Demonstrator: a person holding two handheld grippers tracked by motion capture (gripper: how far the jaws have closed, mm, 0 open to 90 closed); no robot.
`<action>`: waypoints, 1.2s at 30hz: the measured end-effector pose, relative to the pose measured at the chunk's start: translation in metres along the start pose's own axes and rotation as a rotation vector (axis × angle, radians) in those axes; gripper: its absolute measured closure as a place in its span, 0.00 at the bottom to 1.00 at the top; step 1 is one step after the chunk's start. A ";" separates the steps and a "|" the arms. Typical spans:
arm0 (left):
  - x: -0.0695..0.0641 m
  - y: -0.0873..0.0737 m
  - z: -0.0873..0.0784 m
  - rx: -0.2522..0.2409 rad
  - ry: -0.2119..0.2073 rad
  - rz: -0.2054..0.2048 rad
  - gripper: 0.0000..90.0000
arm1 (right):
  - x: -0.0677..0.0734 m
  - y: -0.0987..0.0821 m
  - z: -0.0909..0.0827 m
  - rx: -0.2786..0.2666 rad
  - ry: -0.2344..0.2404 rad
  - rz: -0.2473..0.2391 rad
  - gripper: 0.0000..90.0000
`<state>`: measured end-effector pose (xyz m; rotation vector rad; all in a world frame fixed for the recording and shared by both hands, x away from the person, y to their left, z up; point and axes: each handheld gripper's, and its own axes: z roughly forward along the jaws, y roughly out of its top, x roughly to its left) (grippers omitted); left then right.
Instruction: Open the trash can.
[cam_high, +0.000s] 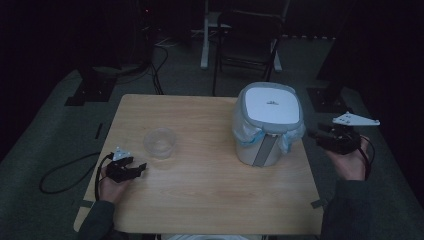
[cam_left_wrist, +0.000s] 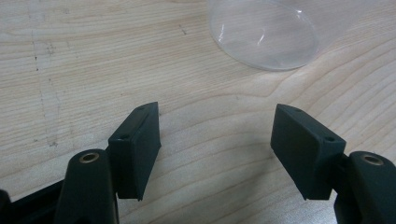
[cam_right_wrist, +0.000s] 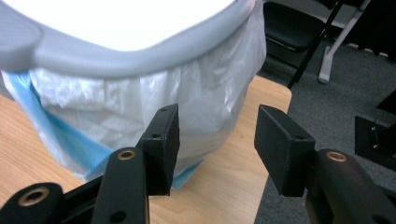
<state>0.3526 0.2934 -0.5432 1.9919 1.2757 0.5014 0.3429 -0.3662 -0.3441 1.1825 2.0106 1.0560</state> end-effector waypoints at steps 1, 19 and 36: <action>0.000 0.000 0.000 0.000 0.000 0.001 0.38 | 0.000 0.002 0.000 -0.004 0.001 0.000 0.55; -0.001 0.000 0.000 0.002 0.005 0.005 0.38 | -0.002 0.042 0.012 -0.069 0.018 -0.011 0.54; 0.000 0.000 0.000 0.001 0.004 0.005 0.38 | -0.018 0.074 0.045 -0.116 0.086 0.010 0.62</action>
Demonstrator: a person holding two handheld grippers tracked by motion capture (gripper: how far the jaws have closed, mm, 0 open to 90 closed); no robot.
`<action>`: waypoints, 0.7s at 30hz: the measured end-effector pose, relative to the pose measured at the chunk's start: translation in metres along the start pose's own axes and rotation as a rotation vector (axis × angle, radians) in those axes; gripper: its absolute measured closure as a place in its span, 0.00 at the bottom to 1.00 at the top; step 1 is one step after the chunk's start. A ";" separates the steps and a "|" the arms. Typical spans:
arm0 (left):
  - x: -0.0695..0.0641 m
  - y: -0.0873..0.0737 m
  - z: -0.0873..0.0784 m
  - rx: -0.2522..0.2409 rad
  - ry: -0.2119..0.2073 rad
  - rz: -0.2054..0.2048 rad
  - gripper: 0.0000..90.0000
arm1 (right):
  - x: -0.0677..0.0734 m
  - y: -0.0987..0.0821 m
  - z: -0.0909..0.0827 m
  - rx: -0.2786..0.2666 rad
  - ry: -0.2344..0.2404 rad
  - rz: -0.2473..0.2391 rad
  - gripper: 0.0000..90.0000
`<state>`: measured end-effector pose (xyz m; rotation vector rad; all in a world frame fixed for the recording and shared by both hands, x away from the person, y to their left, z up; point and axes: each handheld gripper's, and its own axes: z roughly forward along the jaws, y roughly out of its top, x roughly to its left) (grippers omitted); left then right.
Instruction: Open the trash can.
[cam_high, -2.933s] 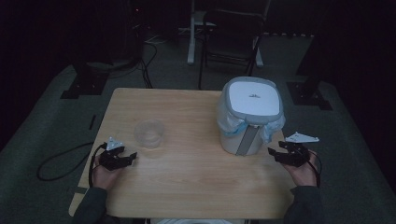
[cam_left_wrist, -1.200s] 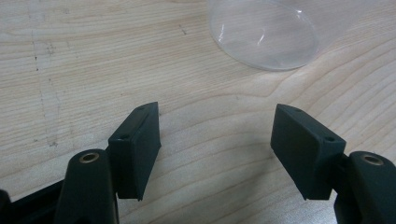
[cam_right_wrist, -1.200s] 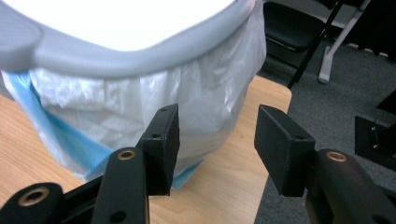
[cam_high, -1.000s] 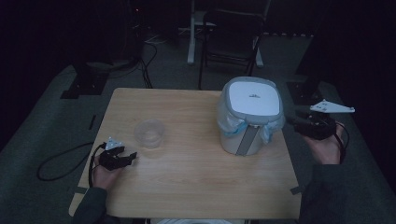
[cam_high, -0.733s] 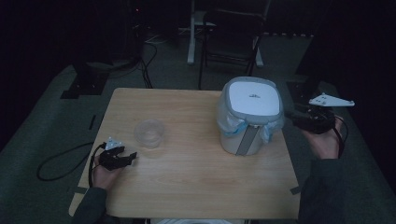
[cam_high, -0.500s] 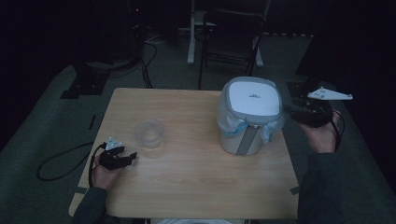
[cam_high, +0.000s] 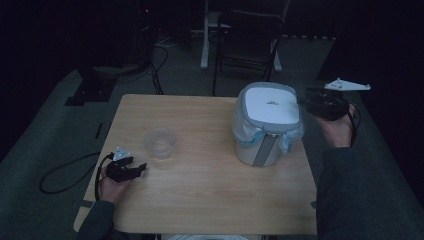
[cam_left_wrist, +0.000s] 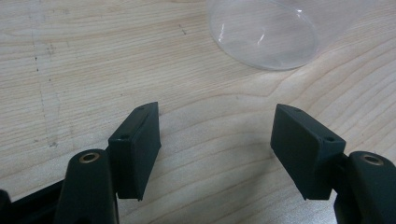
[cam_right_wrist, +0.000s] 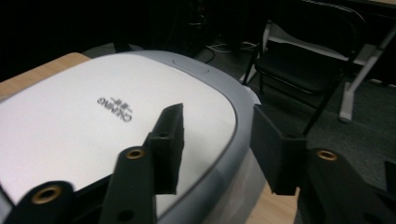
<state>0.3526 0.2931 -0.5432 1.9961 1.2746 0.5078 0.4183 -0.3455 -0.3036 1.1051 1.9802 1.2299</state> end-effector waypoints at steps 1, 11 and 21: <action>0.000 0.000 0.000 0.000 0.000 0.000 0.38 | 0.000 0.000 0.000 0.000 0.000 0.000 0.62; 0.000 0.000 0.000 0.000 -0.002 0.001 0.38 | -0.014 0.012 0.023 0.006 0.024 0.023 0.67; 0.000 0.000 0.000 0.001 -0.003 0.001 0.38 | -0.020 0.024 0.047 0.025 0.063 0.020 0.70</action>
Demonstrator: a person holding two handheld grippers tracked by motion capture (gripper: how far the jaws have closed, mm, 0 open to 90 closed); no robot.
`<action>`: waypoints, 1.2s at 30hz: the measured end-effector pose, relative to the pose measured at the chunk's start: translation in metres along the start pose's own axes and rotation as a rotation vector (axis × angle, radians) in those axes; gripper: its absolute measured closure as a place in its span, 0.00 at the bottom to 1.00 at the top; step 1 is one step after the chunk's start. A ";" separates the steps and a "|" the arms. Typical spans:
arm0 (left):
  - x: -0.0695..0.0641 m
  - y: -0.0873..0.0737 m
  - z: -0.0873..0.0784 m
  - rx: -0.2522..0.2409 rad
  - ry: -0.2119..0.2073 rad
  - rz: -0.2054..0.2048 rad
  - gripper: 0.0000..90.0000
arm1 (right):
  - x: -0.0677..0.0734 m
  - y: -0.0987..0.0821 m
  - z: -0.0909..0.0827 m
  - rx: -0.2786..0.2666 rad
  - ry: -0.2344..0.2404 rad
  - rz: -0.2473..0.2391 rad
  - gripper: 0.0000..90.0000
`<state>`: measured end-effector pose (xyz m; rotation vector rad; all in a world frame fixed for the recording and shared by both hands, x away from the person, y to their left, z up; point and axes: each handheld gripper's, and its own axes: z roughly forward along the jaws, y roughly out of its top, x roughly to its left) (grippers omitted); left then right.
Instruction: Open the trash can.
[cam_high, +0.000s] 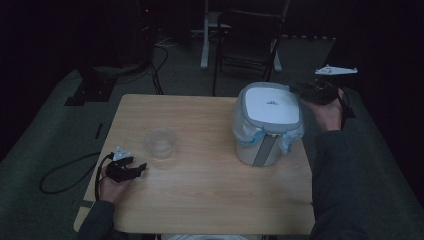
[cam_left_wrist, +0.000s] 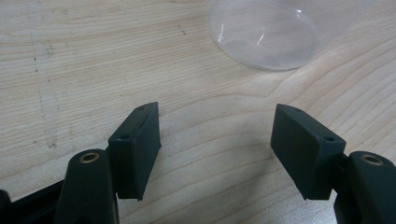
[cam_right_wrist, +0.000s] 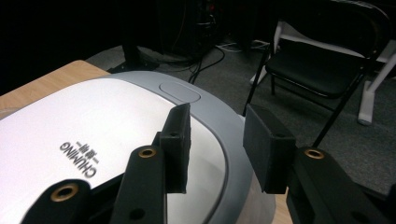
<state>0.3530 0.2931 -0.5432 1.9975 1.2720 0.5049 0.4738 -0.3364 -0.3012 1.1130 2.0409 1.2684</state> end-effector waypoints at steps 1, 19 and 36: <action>0.000 0.000 0.000 0.000 -0.001 0.000 0.38 | 0.000 0.000 0.000 0.000 0.000 0.000 0.70; 0.000 0.000 0.000 0.000 -0.003 0.001 0.38 | -0.008 0.015 0.044 0.070 0.102 0.008 0.92; 0.000 0.000 0.000 0.000 -0.003 0.004 0.38 | -0.006 0.030 0.065 0.166 0.143 -0.042 1.00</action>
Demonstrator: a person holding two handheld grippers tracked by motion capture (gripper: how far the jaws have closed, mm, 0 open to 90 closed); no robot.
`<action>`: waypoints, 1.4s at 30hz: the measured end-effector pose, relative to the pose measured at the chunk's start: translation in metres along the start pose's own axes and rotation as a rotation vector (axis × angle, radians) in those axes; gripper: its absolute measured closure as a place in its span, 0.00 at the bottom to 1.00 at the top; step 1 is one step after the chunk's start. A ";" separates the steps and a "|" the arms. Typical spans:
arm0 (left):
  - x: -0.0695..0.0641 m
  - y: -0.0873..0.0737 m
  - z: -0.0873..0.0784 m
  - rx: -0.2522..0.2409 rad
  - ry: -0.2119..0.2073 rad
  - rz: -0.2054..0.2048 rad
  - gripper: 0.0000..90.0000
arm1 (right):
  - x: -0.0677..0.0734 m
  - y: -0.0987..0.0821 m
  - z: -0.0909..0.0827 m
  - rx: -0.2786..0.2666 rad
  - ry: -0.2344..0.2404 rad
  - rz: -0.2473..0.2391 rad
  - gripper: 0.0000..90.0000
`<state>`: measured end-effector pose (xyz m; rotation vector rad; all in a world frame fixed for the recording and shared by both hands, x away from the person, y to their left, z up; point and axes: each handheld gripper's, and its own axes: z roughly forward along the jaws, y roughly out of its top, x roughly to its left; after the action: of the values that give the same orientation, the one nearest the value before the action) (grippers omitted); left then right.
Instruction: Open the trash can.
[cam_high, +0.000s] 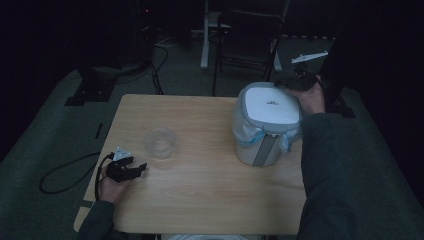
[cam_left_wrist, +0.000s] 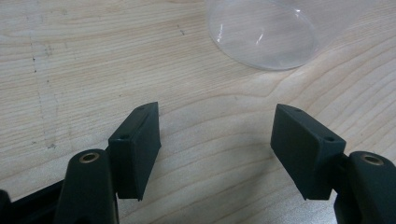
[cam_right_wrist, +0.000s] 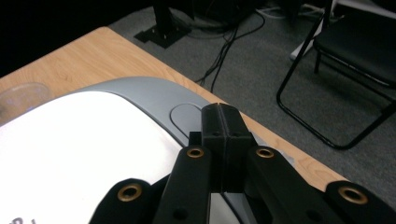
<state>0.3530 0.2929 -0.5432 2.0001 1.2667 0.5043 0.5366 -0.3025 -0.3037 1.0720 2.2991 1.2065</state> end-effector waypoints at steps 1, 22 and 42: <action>0.000 0.000 0.000 0.000 0.000 0.000 0.38 | 0.000 0.000 0.001 0.005 0.005 -0.002 1.00; 0.000 0.000 0.000 0.001 0.001 0.003 0.38 | 0.000 0.005 0.005 0.043 0.017 0.002 1.00; -0.001 0.000 0.000 0.000 0.000 0.002 0.38 | -0.002 0.003 0.000 0.021 -0.027 0.021 1.00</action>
<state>0.3528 0.2925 -0.5432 2.0020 1.2648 0.5053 0.5394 -0.3027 -0.3018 1.1159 2.2906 1.1712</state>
